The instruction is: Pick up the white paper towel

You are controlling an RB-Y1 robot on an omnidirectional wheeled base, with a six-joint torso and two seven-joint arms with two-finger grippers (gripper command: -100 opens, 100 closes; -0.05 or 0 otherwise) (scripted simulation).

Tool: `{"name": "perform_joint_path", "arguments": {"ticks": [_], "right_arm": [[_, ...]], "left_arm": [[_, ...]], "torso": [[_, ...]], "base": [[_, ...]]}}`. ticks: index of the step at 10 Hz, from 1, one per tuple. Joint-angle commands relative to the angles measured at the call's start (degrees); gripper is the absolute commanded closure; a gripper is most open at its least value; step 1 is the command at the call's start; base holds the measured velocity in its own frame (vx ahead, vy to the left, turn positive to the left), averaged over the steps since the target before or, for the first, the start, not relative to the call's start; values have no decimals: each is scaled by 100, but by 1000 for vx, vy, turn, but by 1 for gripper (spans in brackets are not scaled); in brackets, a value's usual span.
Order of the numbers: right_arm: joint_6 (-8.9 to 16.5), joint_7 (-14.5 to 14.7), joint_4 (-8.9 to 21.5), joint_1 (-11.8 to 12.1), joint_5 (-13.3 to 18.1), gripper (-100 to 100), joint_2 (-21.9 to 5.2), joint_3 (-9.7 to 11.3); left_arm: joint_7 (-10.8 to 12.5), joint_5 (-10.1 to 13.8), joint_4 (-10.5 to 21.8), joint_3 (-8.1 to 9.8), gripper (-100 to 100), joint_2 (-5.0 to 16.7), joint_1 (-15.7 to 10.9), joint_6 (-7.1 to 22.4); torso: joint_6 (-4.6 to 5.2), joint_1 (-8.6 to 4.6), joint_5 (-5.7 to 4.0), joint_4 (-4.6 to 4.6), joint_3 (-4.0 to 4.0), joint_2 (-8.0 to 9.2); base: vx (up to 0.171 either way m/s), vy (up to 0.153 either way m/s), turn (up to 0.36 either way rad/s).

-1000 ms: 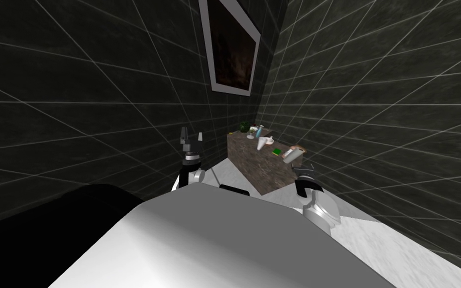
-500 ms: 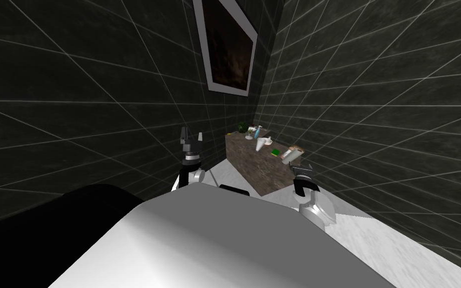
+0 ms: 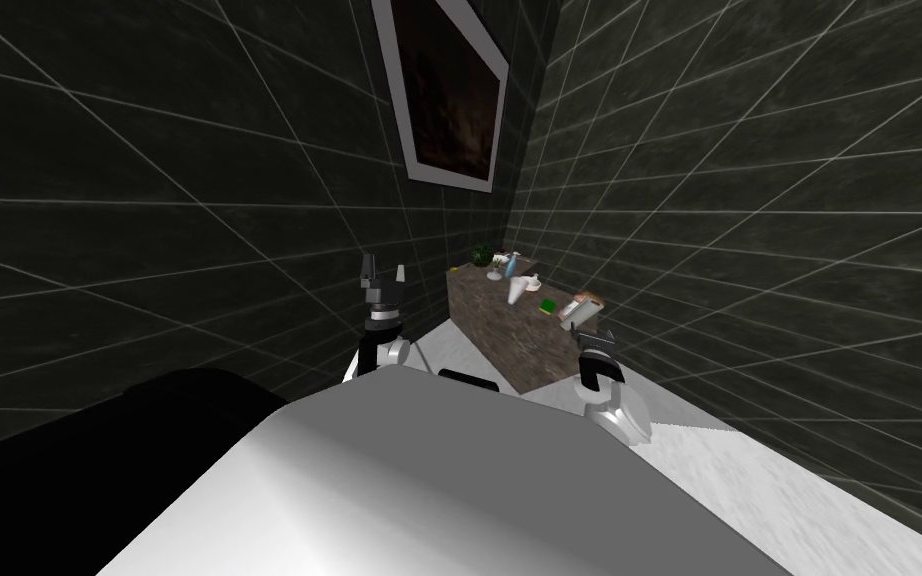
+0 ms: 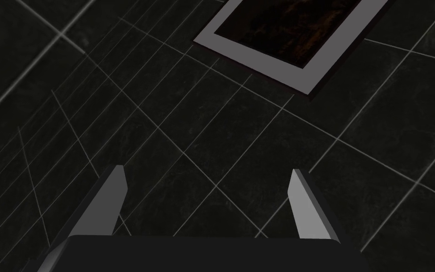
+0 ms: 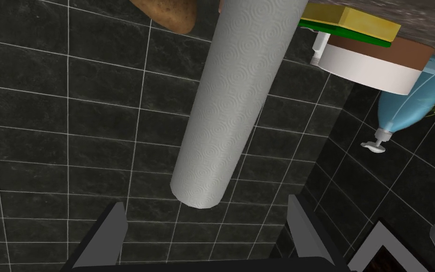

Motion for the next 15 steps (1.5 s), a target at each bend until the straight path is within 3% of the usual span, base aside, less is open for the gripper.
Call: {"name": "perform_joint_path", "arguments": {"ticks": [1, 2, 3, 4, 5, 6, 8, 9, 10, 11, 12, 13, 14, 15], "right_arm": [[-16, -65, -33, 8, -145, -100, 231, -14], [-17, -80, -36, 0, -197, -100, 347, -32], [-30, -43, -10, -9, -164, -100, 265, -35], [-29, -57, -15, -5, -170, 0, 276, -34], [258, -342, -13, 187, -23, -100, -12, 252], [405, -476, -13, 187, -23, -100, -151, 388], [554, -730, -13, 187, -23, -100, -151, 388], [820, -937, -12, 380, 122, -100, -443, 672], [942, -1072, -12, 380, 122, -100, -575, 801], [1123, -1251, -12, 380, 122, -100, -575, 810], [1137, -1405, -12, 380, 122, -100, -575, 810], [1389, -1586, -10, 573, 268, -100, -856, 1092], [1555, -1759, -10, 573, 268, -100, -1000, 1233], [1711, -1914, -10, 573, 268, -100, -1000, 1233]], "left_arm": [[0, 0, 0, 0, 0, 0, 0, 0], [0, 0, 0, 0, 0, 0, 0, 0], [0, 0, 0, 0, 0, 0, 0, 0], [0, 0, 0, 0, 0, 0, 0, 0], [0, 0, 0, -1, 0, 0, -1, 0], [0, 0, 0, -1, 0, 0, -2, 0], [0, 0, 0, -1, 0, -1, -1, 0], [0, 0, 0, -1, 0, -1, -1, 0], [0, 0, 1, -1, 0, -1, -2, 0], [0, 0, 0, -1, 0, -1, -1, 0], [0, 0, 0, -1, 0, -1, -1, 0], [0, 0, 0, -1, 0, -1, -1, 0], [0, 0, 1, -1, 0, -1, -2, 0], [0, 0, 0, -1, 0, 0, -1, 0]], "torso": [[0, 0, 0, 0, 0, 0], [0, -6, -1, 0, -1, -2], [0, -8, -2, -1, -2, -5], [0, 4, 0, 1, 4, 8], [0, 14, 3, 4, 11, 20], [-5, 15, 4, 8, 20, 36], [1, 16, 4, 8, 22, 37], [0, 19, 4, 8, 19, 33], [-4, 18, 4, 9, 23, 39], [0, 16, 4, 9, 24, 41], [1, 16, 4, 8, 22, 37], [0, 18, 4, 8, 19, 33], [-4, 19, 4, 9, 22, 37], [0, 16, 4, 9, 23, 40]], "base": [[75, -76, -43], [89, -79, -31], [40, -34, 0], [7, -6, 2], [-30, -7, 242], [-35, -10, 129], [-10, -1, -18], [-28, 0, 239], [-32, -7, 122], [-16, -5, -7], [-5, 0, -10], [-22, 3, 235], [-33, -7, 140], [-21, -5, -15]]}}
